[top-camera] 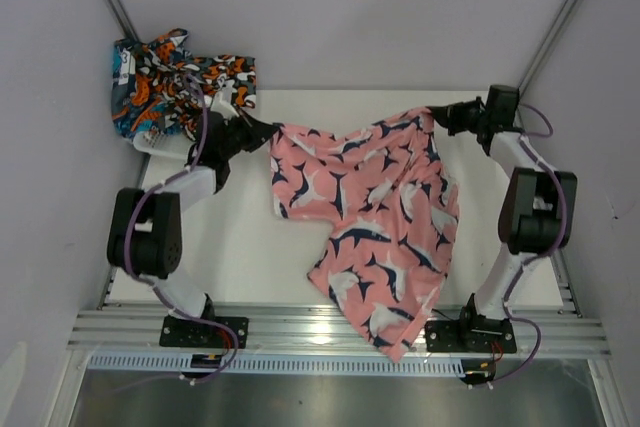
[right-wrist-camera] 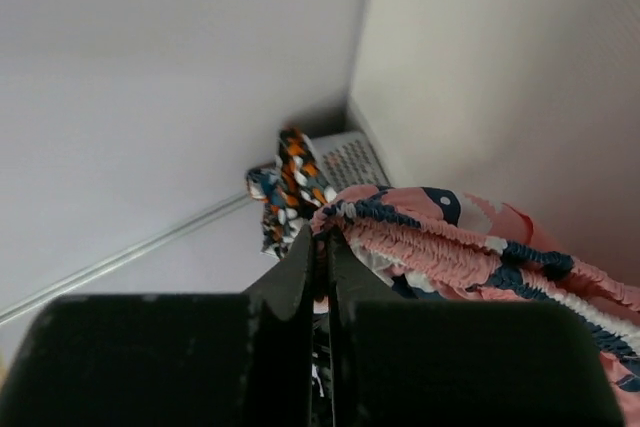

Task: Fold and stack the shorts
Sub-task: Flatten the shorts out

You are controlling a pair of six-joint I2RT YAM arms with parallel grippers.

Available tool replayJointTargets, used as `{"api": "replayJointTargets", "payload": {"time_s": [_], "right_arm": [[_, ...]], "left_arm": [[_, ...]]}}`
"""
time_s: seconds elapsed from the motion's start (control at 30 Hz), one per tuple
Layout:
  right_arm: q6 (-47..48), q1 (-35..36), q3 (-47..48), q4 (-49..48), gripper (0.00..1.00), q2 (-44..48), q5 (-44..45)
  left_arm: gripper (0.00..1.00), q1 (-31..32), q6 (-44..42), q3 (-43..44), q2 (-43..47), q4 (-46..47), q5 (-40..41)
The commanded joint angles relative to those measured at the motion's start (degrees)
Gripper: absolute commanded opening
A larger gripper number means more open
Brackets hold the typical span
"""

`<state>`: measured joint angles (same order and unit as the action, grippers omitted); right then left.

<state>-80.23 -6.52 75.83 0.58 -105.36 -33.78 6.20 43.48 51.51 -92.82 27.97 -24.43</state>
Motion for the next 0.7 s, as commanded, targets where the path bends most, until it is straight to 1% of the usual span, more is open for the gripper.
{"api": "replayJointTargets", "payload": {"time_s": [0.0, 0.03, 0.07, 0.1, 0.13, 0.17, 0.2, 0.27, 0.3, 0.33, 0.37, 0.4, 0.43, 0.5, 0.57, 0.6, 0.67], "right_arm": [[-1.8, 0.2, 17.3, -6.4, 0.00, -12.5, 1.7], [-2.0, 0.1, 28.6, -6.6, 0.30, -16.8, 1.2], [-1.6, 0.1, 35.2, -2.7, 0.49, -25.5, 0.6], [-0.2, 0.1, 41.5, -0.5, 0.57, -29.1, 0.2], [1.1, 0.1, 51.2, 2.6, 0.66, -32.1, 0.4], [2.9, 0.1, 54.4, 8.4, 0.90, -34.5, 2.9], [6.9, 0.2, 55.9, 10.2, 0.99, -34.5, 4.7], [10.3, 0.0, 54.7, 11.3, 0.99, -33.0, 8.4], [11.9, 0.0, 53.1, 9.8, 1.00, -30.8, 8.2], [14.9, 0.2, 49.1, 7.9, 0.99, -29.7, 7.7], [16.2, 0.4, 47.8, 8.6, 1.00, -28.4, 7.9], [17.8, 0.5, 46.8, 10.2, 0.99, -26.4, 8.5], [21.9, 0.8, 46.0, 11.4, 0.99, -25.5, 8.6], [25.4, 1.6, 42.9, 17.5, 0.99, -22.5, 10.7], [28.8, 1.7, 39.2, 20.9, 1.00, -19.8, 13.6], [29.7, 1.6, 35.0, 21.8, 0.99, -18.3, 15.0], [32.5, 1.4, 31.1, 24.3, 0.96, -14.4, 19.3]], "left_arm": [[0.00, 0.0, -1.1, 14.5, -9.3, 3.3, 5.6], [0.11, -0.3, -0.9, 19.9, -14.8, 2.0, 6.7], [0.37, -0.4, -0.6, 22.7, -17.3, -2.7, 7.6], [0.68, -0.4, -0.5, 27.2, -19.2, -4.9, 8.7], [0.99, -0.4, -0.9, 30.6, -21.2, -7.2, 11.1], [0.99, -0.4, -1.4, 31.7, -21.1, -9.2, 12.5], [0.99, -0.4, -1.8, 31.6, -20.4, -10.8, 13.5], [0.99, 0.0, -3.7, 29.6, -17.0, -10.8, 15.7], [0.99, 0.1, -4.1, 29.3, -15.9, -12.5, 16.5], [0.99, 0.3, -5.1, 29.1, -14.9, -13.4, 17.4], [0.99, 0.5, -5.6, 28.0, -12.9, -14.0, 17.6], [0.99, 0.7, -6.0, 27.5, -11.8, -15.1, 17.7], [0.99, 1.5, -7.2, 26.7, -10.7, -15.8, 17.7], [0.99, 2.7, -8.4, 24.5, -7.1, -17.5, 17.9], [0.99, 5.2, -9.6, 23.1, -4.3, -19.9, 18.4], [0.99, 6.3, -9.9, 20.8, -1.6, -20.6, 18.4], [0.99, 10.1, -10.1, 19.3, 1.0, -22.5, 18.8]]}}
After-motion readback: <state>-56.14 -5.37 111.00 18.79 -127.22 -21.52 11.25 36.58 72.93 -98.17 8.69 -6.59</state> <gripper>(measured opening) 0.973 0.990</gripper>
